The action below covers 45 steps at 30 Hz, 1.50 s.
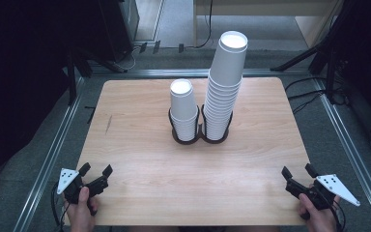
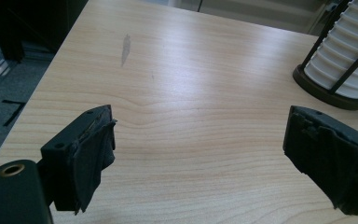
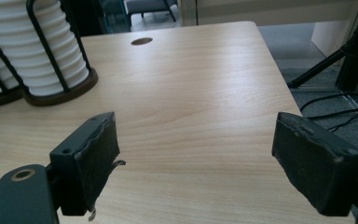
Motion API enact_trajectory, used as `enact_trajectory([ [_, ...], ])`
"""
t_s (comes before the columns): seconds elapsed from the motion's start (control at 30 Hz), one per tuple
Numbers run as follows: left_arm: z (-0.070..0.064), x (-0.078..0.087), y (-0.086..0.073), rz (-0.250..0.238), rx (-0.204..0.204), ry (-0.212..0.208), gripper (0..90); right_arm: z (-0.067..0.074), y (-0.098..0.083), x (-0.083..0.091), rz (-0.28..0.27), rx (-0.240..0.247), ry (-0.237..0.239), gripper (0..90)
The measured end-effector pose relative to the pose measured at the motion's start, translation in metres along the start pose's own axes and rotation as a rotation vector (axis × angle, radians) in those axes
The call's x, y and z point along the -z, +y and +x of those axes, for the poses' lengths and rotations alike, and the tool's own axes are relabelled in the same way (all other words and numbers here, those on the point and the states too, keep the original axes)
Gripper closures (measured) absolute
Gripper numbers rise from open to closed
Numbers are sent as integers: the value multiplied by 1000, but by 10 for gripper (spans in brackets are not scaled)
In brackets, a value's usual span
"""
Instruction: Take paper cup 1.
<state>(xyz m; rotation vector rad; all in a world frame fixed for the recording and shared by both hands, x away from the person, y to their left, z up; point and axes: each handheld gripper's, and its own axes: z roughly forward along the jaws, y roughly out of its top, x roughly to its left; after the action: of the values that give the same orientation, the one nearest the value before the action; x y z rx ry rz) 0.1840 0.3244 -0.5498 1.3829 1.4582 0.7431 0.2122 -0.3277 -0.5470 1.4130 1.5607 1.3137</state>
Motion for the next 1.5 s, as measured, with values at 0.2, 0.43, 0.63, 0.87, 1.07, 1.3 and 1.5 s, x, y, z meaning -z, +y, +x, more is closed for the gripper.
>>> enact_trajectory([
  [0.2, -3, -1, 0, 7, -12, 16, 89, 4, 3, 2, 16, 39, 17, 134],
  [0.43, -3, -2, 1, 16, -20, 31, 89, 18, 25, 12, -44, 40, 17, 111],
  [0.63, -6, -5, 4, 25, -14, 28, 89, 34, 42, 14, -50, 90, 64, 58],
  [0.87, -24, -14, 10, 35, -39, -1, 89, 48, 63, 12, -70, 106, 103, 49],
  [1.07, -42, -19, 19, 27, -54, -45, 89, 55, 79, 8, -98, 90, 120, 45],
  [1.3, -62, -25, 31, 29, -81, -70, 89, 65, 95, 6, -102, 108, 155, 39],
  [1.5, -81, -30, 40, 27, -107, -117, 90, 74, 108, 3, -105, 127, 175, 31],
])
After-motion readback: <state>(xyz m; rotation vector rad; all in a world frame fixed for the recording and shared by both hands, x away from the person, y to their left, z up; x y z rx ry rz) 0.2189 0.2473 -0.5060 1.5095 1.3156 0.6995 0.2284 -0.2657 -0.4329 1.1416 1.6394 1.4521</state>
